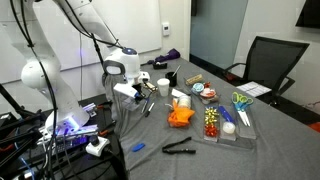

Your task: Move the container on the left to the right.

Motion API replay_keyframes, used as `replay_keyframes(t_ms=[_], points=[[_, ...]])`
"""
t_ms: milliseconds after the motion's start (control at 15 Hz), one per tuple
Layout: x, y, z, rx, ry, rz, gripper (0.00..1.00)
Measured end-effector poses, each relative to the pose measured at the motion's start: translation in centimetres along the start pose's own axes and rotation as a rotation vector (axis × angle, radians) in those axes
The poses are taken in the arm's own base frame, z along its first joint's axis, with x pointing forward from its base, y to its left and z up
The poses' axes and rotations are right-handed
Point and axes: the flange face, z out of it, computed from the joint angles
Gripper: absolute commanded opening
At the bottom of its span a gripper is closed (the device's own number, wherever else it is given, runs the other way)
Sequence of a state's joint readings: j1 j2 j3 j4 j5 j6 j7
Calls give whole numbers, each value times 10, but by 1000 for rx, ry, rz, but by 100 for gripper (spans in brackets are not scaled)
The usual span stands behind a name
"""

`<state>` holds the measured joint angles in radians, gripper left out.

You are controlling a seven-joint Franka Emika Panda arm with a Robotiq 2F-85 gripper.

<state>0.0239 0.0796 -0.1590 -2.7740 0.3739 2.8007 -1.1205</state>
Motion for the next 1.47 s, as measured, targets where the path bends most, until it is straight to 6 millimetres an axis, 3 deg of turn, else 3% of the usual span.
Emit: replay_keyframes(t_ms=[67,133,267,867,1467], points=[[-1,0,2,-1,-1,-2,1],[-2,1,3,-2,-1,-4,29],[-3,2,6,-9,1,-3,35],[-6,5,8,-16,9,1,98],[-15,26,-22,-70,25,43,100]])
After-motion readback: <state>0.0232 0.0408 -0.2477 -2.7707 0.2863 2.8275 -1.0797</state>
